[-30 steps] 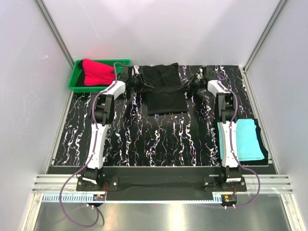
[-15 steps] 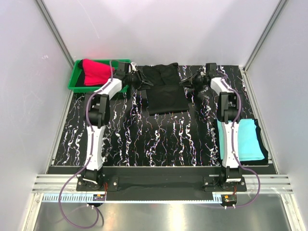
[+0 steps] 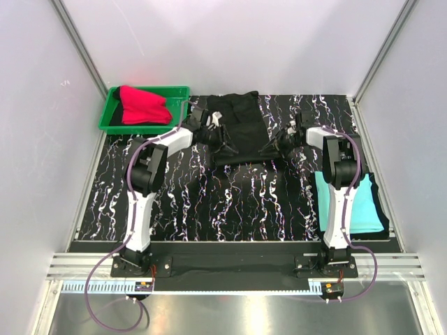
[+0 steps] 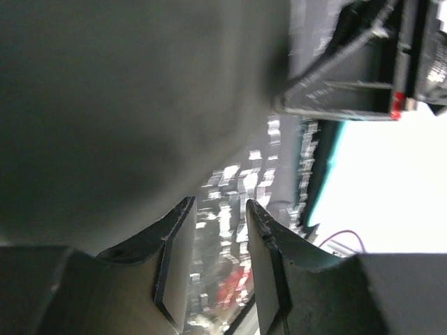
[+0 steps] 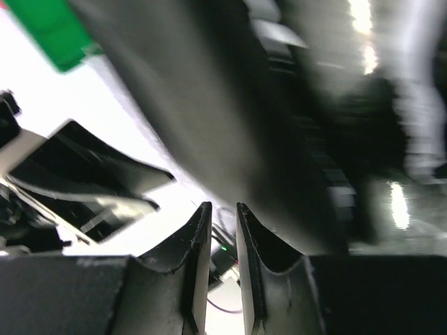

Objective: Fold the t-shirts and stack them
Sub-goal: Fold the tshirt

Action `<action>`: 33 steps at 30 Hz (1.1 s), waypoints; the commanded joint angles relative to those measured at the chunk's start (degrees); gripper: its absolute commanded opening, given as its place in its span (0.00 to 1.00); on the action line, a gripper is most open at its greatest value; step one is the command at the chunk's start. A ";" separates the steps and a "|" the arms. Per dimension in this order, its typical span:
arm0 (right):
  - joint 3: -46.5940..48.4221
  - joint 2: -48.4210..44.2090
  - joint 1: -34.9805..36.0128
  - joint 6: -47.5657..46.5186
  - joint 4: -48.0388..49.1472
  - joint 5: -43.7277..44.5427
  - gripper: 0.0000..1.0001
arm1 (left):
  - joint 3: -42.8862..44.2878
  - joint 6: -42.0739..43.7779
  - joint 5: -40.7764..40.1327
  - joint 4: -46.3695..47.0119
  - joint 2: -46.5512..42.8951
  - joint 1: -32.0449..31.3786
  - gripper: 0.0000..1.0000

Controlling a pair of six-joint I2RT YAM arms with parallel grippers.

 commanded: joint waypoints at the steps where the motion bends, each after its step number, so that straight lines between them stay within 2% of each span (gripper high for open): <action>1: -1.70 0.31 -0.03 -5.84 -0.27 -0.16 0.27 | -1.80 3.50 -1.13 0.64 1.03 2.20 0.39; 7: -5.12 3.83 -0.03 -9.19 -0.53 0.99 0.27 | -7.69 5.96 -3.33 0.11 0.68 3.17 0.38; 14: -14.69 -0.38 -0.03 -11.74 -0.53 3.36 0.26 | -16.12 7.02 -6.14 -0.77 -3.26 3.08 0.37; 22: -32.43 -13.02 3.30 -12.80 -0.27 5.82 0.26 | -32.44 8.78 -6.94 -0.60 -12.93 0.54 0.36; 29: -47.91 -31.63 8.85 -10.43 -0.09 7.23 0.27 | -48.09 6.50 -7.55 -0.07 -27.60 -2.19 0.36; 31: -51.95 -35.79 8.93 -9.20 -0.36 6.88 0.27 | -50.22 6.32 -6.50 -0.42 -32.86 -2.46 0.38; 33: -53.64 -41.85 8.93 -8.06 -0.62 6.09 0.28 | -51.20 6.41 -5.54 -2.08 -35.87 -2.54 0.44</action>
